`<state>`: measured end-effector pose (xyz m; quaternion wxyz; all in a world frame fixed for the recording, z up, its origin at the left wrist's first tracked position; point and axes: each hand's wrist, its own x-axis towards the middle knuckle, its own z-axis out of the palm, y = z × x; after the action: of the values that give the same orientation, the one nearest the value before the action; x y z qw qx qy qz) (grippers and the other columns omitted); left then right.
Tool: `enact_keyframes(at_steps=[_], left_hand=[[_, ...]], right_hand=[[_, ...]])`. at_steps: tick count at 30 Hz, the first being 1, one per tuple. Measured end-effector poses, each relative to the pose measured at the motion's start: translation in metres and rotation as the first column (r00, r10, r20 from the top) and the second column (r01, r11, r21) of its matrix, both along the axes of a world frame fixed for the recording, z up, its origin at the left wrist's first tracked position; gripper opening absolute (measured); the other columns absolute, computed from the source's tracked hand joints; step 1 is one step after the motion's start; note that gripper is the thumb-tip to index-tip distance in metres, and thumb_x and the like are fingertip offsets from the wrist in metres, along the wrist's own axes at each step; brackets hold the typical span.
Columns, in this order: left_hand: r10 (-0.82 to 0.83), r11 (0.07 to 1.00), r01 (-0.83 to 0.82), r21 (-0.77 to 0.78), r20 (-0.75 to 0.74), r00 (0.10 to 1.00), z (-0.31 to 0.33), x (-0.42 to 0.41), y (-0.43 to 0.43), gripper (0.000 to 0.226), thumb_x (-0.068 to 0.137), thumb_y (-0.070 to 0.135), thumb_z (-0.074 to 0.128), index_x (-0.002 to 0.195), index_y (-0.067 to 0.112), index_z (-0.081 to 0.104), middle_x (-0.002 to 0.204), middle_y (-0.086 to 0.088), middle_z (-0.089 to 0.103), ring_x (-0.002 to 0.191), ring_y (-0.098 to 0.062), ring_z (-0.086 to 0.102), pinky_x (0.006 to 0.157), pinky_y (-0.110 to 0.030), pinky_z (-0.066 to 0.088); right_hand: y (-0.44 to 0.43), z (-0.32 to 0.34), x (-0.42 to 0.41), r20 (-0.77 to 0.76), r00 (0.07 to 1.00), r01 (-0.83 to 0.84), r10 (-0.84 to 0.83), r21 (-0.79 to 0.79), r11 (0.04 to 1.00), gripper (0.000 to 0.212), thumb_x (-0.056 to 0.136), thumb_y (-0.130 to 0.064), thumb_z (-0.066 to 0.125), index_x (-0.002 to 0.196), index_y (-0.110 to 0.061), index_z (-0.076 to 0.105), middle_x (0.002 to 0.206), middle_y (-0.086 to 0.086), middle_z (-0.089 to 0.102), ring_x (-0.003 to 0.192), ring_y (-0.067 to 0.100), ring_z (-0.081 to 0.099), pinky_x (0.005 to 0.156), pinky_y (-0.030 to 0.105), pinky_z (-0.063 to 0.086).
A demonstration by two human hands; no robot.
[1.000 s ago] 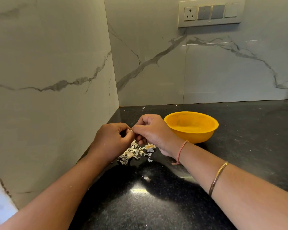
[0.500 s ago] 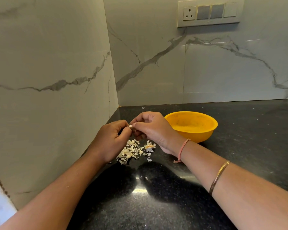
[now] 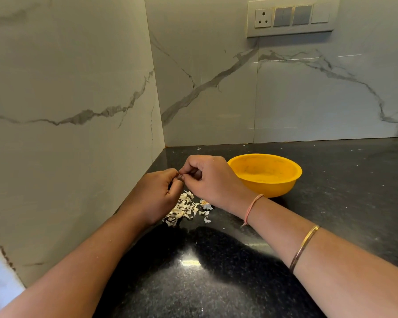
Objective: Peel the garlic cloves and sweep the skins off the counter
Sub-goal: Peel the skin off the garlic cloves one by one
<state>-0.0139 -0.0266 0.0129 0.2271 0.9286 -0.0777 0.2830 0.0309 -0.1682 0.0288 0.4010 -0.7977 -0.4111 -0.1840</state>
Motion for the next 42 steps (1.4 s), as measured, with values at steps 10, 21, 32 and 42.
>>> enact_keyframes(at_steps=[10,21,32,42], left_hand=[[-0.015,0.988,0.015,-0.152,-0.004,1.0,-0.003,0.002,0.0,0.035,0.075,0.034,0.034,0.07,0.004,0.052,0.052,0.004,0.039,0.051,-0.009,0.034,0.052,-0.03,0.026],[-0.185,0.844,0.157,-0.513,-0.003,0.983,-0.001,0.001,0.001,0.024,0.079,0.026,0.039,0.059,0.016,0.045,0.046,0.01,0.036,0.044,-0.004,0.03,0.047,-0.027,0.023],[-0.171,0.877,0.168,-0.449,0.034,0.985,0.002,-0.002,-0.001,0.026,0.078,0.031,0.038,0.058,0.015,0.047,0.046,0.008,0.038,0.045,-0.004,0.033,0.047,-0.028,0.026],[-0.154,0.894,0.12,-0.432,-0.045,0.987,0.002,-0.002,-0.002,0.029,0.077,0.031,0.039,0.051,0.019,0.042,0.043,0.009,0.033,0.041,-0.004,0.027,0.046,-0.024,0.024]], right_hand=[[0.0,0.002,-0.004,0.016,0.999,-0.045,0.045,0.017,0.999,0.008,0.082,-0.004,0.063,0.081,-0.003,0.071,0.074,0.004,0.068,0.056,0.002,0.051,0.052,0.011,0.043],[0.002,0.005,-0.004,-0.129,0.988,-0.057,0.079,0.168,0.984,0.01,0.084,-0.004,0.063,0.081,-0.009,0.07,0.071,-0.006,0.065,0.07,0.014,0.065,0.068,0.034,0.057],[0.001,0.006,-0.003,-0.043,0.997,-0.061,0.065,0.099,0.993,0.011,0.085,-0.001,0.061,0.086,-0.007,0.069,0.069,-0.008,0.06,0.06,0.004,0.056,0.056,0.015,0.048],[-0.001,0.011,-0.013,0.297,0.953,-0.004,0.068,-0.208,0.978,0.013,0.088,0.0,0.048,0.092,-0.002,0.06,0.08,0.003,0.047,0.073,0.019,0.046,0.055,0.013,0.025]])
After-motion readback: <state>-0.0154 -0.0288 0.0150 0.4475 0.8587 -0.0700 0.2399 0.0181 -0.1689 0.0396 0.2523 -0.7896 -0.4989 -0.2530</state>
